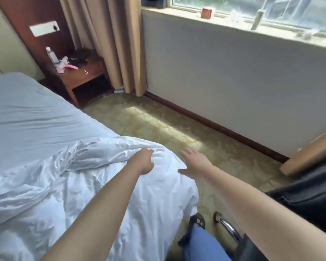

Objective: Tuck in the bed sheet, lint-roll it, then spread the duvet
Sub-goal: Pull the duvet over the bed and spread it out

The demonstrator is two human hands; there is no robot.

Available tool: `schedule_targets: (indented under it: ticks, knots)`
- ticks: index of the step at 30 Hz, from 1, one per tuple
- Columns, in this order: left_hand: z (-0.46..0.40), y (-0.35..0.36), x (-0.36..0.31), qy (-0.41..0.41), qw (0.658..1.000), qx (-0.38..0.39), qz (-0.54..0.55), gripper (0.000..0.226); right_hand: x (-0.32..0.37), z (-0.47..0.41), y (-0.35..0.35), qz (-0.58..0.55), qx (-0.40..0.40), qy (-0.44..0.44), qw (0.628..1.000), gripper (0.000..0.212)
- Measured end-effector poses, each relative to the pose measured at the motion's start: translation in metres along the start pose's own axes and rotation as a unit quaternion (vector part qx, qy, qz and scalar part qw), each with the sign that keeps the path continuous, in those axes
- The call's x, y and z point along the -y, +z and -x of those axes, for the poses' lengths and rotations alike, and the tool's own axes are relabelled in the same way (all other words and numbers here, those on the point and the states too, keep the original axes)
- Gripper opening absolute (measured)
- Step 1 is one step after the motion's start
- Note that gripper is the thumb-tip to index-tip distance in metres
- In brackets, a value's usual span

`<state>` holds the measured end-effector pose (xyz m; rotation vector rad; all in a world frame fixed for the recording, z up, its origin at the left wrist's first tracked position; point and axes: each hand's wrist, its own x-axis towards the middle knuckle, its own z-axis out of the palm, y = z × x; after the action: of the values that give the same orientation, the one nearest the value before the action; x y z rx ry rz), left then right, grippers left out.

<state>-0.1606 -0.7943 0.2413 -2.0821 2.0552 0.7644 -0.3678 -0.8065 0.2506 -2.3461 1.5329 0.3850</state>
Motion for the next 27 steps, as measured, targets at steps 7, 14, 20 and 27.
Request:
schedule_targets:
  ticks: [7,14,20,27]
  knots:
    - [-0.116,-0.048,0.015,-0.122,0.991,-0.034,0.044,0.051,-0.041,-0.167,-0.053,0.025,0.022,-0.099,0.994,0.08]
    - [-0.217,-0.1,0.019,-0.238,0.965,-0.045,0.1,0.055,-0.074,-0.319,-0.126,0.064,0.047,-0.218,0.973,0.079]
    - [-0.253,-0.128,0.057,-0.322,0.934,-0.063,0.14,0.051,-0.042,-0.412,-0.171,0.085,0.06,-0.287,0.952,0.079]
    - [-0.3,-0.155,0.136,-0.387,0.897,-0.084,0.198,0.053,0.037,-0.501,-0.192,0.122,0.09,-0.379,0.913,0.077]
